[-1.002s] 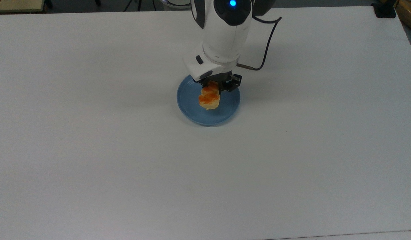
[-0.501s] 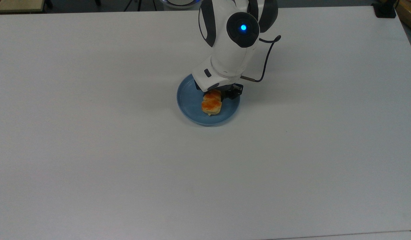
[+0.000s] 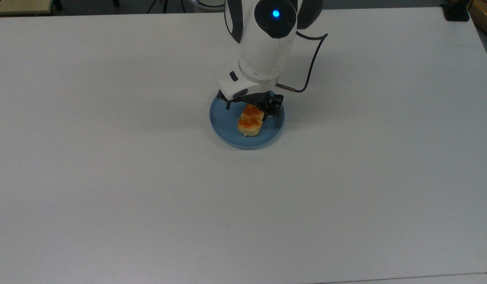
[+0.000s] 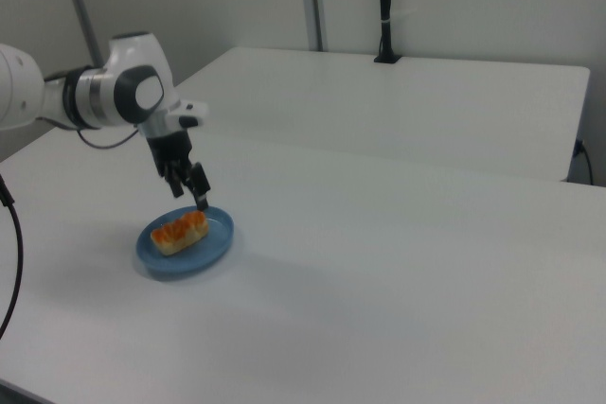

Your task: Put the bread on a plate

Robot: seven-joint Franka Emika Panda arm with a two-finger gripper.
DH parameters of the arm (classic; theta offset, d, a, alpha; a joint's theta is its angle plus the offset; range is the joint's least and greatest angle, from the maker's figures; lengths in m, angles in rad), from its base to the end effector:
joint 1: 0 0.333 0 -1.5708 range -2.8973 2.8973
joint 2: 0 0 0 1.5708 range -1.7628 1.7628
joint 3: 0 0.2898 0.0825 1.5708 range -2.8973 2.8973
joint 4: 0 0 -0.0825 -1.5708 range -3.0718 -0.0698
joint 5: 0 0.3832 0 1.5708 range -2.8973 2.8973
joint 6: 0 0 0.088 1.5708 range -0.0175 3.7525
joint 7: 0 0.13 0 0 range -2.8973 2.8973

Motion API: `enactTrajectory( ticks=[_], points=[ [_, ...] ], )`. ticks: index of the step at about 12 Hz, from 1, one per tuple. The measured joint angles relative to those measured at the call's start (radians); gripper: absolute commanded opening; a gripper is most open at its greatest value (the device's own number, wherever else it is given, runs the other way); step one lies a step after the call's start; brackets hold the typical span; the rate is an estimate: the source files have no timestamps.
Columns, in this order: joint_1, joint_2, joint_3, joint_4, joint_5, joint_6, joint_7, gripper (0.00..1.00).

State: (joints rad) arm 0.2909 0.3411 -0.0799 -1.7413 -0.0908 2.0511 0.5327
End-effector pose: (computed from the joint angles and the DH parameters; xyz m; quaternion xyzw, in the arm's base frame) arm 0.6201 0.1288 0.3312 0.9891 -0.1365 0.0051 0.0552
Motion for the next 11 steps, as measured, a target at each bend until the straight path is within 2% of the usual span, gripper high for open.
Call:
enactTrajectory(
  ticks=[3,4,7,9,11],
  points=[
    [-0.102,-0.11,0.041,0.017,0.001,-0.06,-0.089,1.0],
    [-0.166,-0.159,0.066,0.032,0.008,-0.125,-0.158,1.0],
    [-0.282,-0.211,0.073,0.12,0.044,-0.303,-0.36,1.0],
    [-0.317,-0.212,0.071,0.139,0.047,-0.315,-0.419,1.0],
    [-0.318,-0.208,0.07,0.139,0.047,-0.315,-0.43,1.0]
  ],
)
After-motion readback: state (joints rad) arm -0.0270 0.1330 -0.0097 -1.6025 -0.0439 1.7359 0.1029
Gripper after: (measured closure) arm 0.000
